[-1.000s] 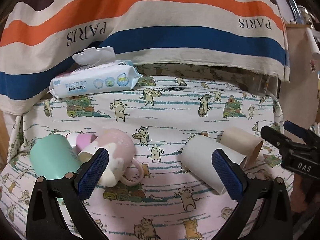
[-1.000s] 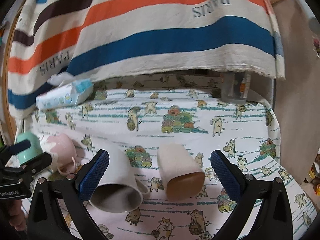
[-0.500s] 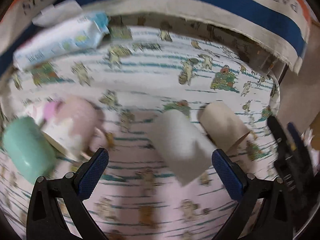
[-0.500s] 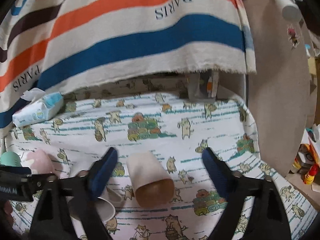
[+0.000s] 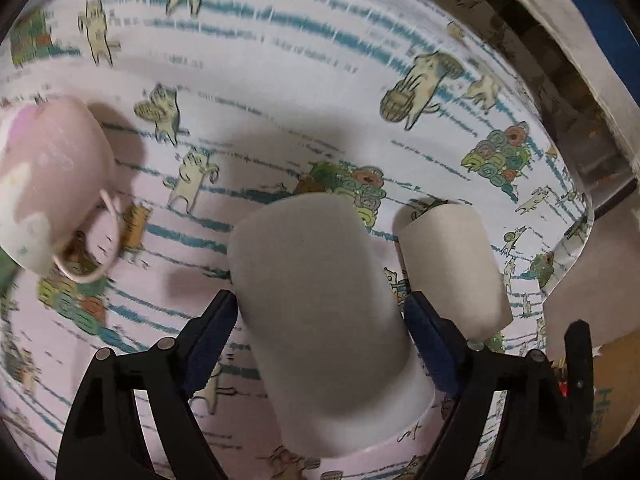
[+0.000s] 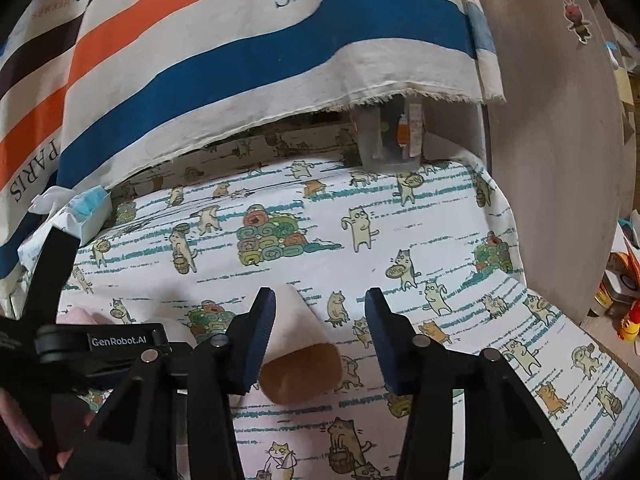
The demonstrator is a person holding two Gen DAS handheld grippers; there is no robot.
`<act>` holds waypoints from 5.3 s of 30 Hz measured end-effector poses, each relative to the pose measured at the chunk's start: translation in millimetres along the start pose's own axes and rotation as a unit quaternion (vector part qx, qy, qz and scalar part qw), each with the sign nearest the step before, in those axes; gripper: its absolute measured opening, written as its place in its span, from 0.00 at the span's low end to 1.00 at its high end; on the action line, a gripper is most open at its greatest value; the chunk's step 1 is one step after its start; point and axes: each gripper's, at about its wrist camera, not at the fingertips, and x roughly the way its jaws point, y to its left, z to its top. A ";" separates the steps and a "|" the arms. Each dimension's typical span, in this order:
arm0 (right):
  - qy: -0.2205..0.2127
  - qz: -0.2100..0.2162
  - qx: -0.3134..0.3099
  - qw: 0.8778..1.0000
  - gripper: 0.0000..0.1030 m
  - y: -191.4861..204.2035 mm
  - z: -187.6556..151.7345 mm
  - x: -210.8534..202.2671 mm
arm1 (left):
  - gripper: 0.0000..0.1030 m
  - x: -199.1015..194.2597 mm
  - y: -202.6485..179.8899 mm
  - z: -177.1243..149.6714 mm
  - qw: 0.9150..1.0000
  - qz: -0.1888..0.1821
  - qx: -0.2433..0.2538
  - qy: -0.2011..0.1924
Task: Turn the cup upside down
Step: 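Grasp the white mug lying on its side with the left tool and lift it, then grasp the white mug with the right tool while the left tool releases it, then rotate the white mug in the right tool so its bottom faces up, then lower the white mug bottom-up onto the cloth and open the right tool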
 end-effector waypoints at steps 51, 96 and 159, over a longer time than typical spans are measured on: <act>0.301 0.177 -0.154 0.924 0.82 90.8 -6.3 90.8 | 0.95 -70.7 54.8 -69.0 0.979 0.007 0.201 -0.029; 0.208 0.099 -0.184 0.956 0.91 145.4 -92.2 -25.7 | 1.00 -155.4 105.4 -70.6 0.932 -0.006 0.132 -0.338; 0.074 0.155 -0.132 0.976 0.91 116.2 -11.9 -30.5 | 1.00 -163.5 110.6 -76.1 0.919 -0.006 0.134 -0.371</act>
